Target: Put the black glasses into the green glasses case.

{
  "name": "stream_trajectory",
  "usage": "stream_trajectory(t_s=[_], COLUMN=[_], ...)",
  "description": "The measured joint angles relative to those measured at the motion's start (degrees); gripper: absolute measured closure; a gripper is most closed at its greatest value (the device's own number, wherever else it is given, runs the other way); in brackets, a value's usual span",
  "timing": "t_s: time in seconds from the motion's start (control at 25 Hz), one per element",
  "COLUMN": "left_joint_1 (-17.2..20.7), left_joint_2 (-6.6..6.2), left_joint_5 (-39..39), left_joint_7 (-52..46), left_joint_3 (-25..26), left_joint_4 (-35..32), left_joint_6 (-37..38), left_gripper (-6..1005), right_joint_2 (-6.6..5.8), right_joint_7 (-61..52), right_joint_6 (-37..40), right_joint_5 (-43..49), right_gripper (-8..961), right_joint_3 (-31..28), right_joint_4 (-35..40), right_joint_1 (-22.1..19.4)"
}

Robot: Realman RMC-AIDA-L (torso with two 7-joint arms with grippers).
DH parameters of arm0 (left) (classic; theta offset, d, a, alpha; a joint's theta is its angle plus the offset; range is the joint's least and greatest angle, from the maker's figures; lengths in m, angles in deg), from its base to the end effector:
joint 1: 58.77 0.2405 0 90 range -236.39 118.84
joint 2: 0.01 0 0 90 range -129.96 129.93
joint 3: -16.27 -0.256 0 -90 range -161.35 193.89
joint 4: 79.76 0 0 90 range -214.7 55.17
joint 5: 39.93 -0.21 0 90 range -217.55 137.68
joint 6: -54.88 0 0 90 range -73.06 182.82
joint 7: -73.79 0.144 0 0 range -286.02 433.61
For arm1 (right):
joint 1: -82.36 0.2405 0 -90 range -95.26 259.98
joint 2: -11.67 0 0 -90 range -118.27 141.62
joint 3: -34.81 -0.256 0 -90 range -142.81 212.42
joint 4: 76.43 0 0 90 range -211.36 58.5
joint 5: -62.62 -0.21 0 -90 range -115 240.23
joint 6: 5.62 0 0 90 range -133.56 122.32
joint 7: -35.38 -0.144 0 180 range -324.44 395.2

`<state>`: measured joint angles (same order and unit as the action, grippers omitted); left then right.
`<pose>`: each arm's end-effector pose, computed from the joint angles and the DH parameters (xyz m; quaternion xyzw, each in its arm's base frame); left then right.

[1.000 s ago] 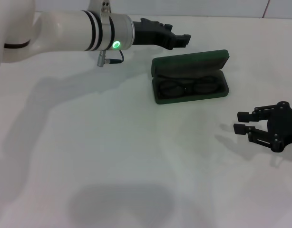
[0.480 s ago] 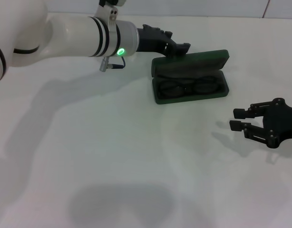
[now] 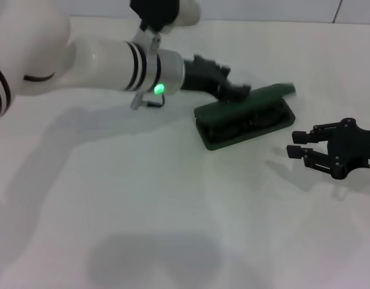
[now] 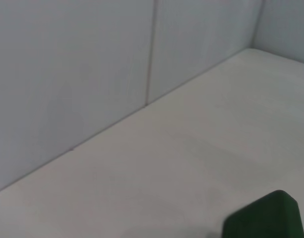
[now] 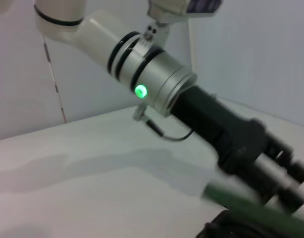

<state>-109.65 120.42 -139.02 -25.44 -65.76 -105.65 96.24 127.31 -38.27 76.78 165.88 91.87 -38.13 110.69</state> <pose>-0.1679 0.4239 -0.1027 -0.9455 -0.2305 -0.0809 0.2152 0.2594 0.3365 -0.0050 -0.9605 0.1377 0.1991 0.1371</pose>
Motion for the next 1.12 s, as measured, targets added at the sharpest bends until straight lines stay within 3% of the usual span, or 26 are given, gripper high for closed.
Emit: stream_trajectory(t_s=[0.16,0.32,0.56,0.68,0.72,0.76,0.8,0.92,1.04,1.12], left_joint_1=[1.5,4.4,12.7,17.8,19.3,21.6,21.6,24.1,26.4,28.3], left_joint_2=[0.28,0.24,-0.27,-1.5,-2.06,-3.26,-3.26,-5.96,-8.52,-8.88], left_joint_5=[0.9,6.9,21.9,29.8,30.1,30.1,30.1,30.0,29.0,26.8], left_joint_7=[2.2,7.1,21.0,28.7,30.3,32.5,32.5,35.5,37.2,37.4], left_joint_3=[-3.7,-8.5,-9.0,-5.7,-2.9,2.5,2.5,9.7,13.1,13.4], left_joint_4=[-0.3,-2.5,-10.6,-13.6,-13.9,-13.3,-13.3,-8.8,-4.2,-4.0], left_joint_6=[-0.4,-0.6,2.8,14.8,20.9,31.7,31.7,47.5,56.0,57.6], left_gripper=[368,368,368,368,368,367,367,365,354,344], right_joint_2=[0.02,0.11,0.17,0.2,0.2,0.25,0.27,0.37,0.38,0.38], right_joint_7=[0.0,-0.2,-0.2,0.1,0.6,2.0,3.5,10.3,17.4,19.8], right_joint_6=[-1.3,-1.6,0.0,3.0,4.0,5.4,6.7,11.3,14.6,15.1], right_joint_5=[0.0,0.0,-0.2,-1.0,-1.5,-2.4,-3.4,-8.5,-14.4,-16.0], right_gripper=[644,641,637,635,634,634,633,536,451,408], right_joint_3=[0.0,0.1,0.1,0.1,0.1,0.1,0.1,0.1,0.1,0.3], right_joint_4=[-1.2,-1.3,-1.3,-0.9,-0.8,-0.8,-0.9,-2.9,-6.5,-8.0], right_joint_1=[0.7,0.8,0.8,0.8,0.8,0.8,0.8,0.6,0.5,0.5])
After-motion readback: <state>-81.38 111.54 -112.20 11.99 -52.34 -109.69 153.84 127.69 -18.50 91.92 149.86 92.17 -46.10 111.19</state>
